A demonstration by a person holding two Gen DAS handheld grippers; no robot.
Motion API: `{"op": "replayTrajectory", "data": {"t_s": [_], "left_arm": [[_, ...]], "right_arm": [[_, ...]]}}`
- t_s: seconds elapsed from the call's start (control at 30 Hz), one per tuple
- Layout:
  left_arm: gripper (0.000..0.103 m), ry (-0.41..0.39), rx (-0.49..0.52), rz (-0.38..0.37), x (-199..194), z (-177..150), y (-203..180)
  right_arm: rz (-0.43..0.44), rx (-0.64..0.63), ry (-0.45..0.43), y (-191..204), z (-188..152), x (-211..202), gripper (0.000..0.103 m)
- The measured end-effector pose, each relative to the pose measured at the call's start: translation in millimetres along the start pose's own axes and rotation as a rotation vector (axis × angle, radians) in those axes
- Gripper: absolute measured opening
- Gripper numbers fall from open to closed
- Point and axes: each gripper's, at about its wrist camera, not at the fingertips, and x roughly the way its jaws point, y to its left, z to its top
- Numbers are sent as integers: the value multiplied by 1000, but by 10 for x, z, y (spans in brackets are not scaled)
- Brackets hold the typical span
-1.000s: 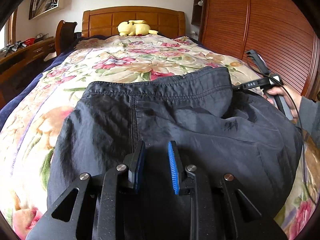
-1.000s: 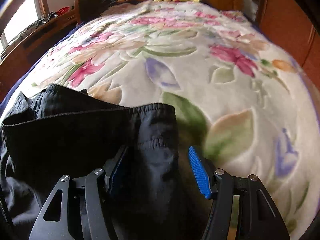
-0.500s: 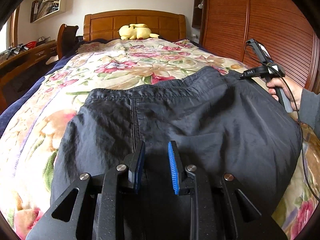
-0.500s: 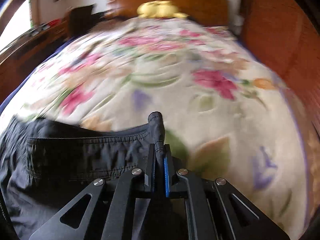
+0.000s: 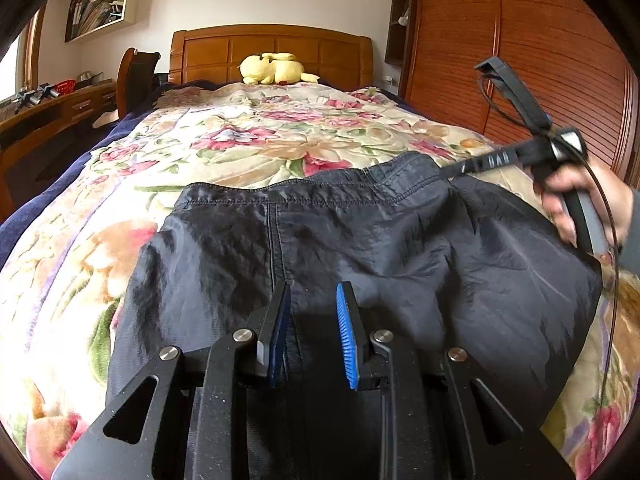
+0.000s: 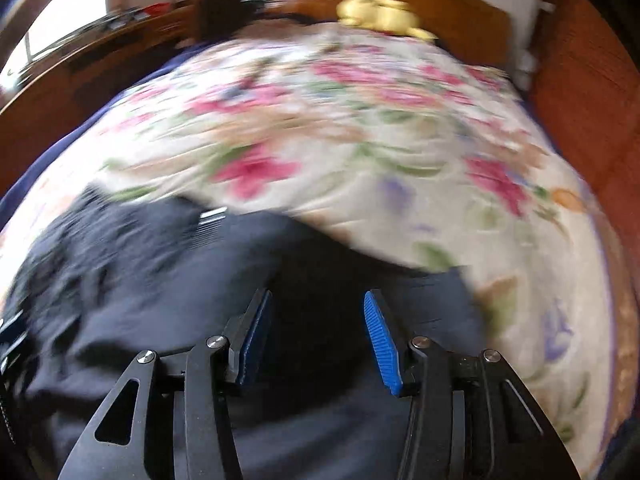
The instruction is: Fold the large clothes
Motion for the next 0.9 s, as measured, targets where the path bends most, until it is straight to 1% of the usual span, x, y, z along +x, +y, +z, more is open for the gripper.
{"op": "replayTrajectory", "data": {"t_s": [0.07, 0.1, 0.2, 0.27, 0.33, 0.43, 0.5, 0.6, 0.7, 0.77, 0.9], "left_arm": [[25, -3, -3, -2, -7, 3, 2], [25, -6, -4, -3, -9, 5, 5], [25, -11, -4, -5, -14, 11, 4], [25, -14, -4, -5, -22, 16, 5], [25, -15, -9, -3, -21, 19, 10], [25, -15, -12, -4, -25, 11, 22], [25, -17, -9, -3, -27, 12, 13], [25, -16, -1, 0, -23, 5, -11], [25, -15, 1, 0, -22, 1, -25], [25, -15, 2, -1, -24, 2, -19], [25, -20, 11, -1, -37, -3, -29]], "right_arm": [[31, -60, 20, 263, -106, 49, 49], [24, -82, 32, 357, -144, 94, 49], [-24, -119, 54, 465, -169, 236, 49], [-18, -101, 64, 456, -102, 326, 49], [-21, -92, 78, 437, -9, 456, 39], [-30, -131, 75, 519, 141, 602, 31], [-50, -133, 65, 570, 243, 705, 28], [-77, -129, 69, 620, 323, 879, 28], [-88, -113, 58, 618, 342, 905, 28], [-72, -82, 53, 580, 307, 829, 28], [-17, -29, 25, 450, 145, 460, 29]]}}
